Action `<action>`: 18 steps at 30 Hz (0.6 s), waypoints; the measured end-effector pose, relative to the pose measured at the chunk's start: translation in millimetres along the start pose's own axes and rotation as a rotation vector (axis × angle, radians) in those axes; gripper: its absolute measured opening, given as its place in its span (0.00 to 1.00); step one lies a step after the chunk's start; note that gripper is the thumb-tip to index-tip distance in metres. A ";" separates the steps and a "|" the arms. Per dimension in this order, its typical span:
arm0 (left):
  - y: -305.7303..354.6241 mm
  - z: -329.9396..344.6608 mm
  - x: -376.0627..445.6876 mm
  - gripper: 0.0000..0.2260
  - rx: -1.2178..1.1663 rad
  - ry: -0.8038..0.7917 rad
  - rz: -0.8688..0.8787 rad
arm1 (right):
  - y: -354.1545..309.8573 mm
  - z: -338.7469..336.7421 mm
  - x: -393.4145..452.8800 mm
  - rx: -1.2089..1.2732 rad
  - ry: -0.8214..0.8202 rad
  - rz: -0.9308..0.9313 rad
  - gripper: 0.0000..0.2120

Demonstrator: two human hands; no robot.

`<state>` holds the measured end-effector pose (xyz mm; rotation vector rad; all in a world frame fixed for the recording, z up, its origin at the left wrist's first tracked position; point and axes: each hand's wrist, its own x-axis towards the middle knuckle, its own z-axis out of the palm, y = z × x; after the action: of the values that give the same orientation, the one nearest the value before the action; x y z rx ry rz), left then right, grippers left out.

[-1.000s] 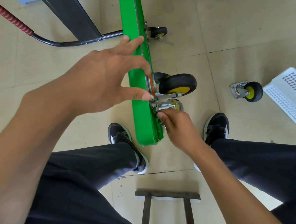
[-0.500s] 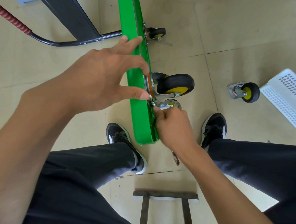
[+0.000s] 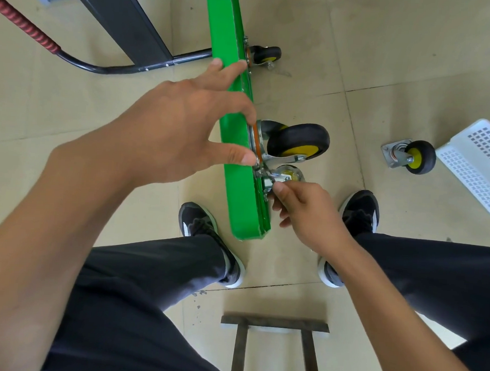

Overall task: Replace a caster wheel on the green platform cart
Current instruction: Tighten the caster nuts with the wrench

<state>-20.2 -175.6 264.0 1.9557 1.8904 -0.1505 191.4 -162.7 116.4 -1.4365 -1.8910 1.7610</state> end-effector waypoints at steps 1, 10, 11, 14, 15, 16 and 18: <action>-0.3 0.1 0.0 0.31 -0.001 0.004 0.002 | 1.6 2.2 1.1 -0.037 0.005 -0.040 0.17; -1.4 1.1 0.2 0.30 -0.015 0.018 0.012 | 18.0 15.3 12.4 -0.146 0.028 -0.217 0.18; -1.3 1.1 0.3 0.30 -0.015 0.016 0.009 | 18.7 16.6 14.2 -0.147 0.033 -0.225 0.18; -1.6 1.4 0.1 0.30 -0.011 0.014 0.008 | 19.7 18.9 18.4 -0.171 0.051 -0.257 0.17; -1.9 1.5 0.0 0.30 -0.012 0.017 0.012 | 20.4 19.2 19.2 -0.180 0.060 -0.261 0.17; -2.1 1.4 -0.1 0.30 -0.013 0.021 0.016 | 20.6 19.8 19.3 -0.182 0.066 -0.257 0.17; -2.3 1.2 -0.1 0.30 -0.015 0.023 0.018 | 18.8 22.5 17.8 -0.178 0.078 -0.222 0.18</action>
<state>-22.2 -176.1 262.4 1.9729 1.8822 -0.1087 176.2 -168.1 86.1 -1.2705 -2.1172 1.4488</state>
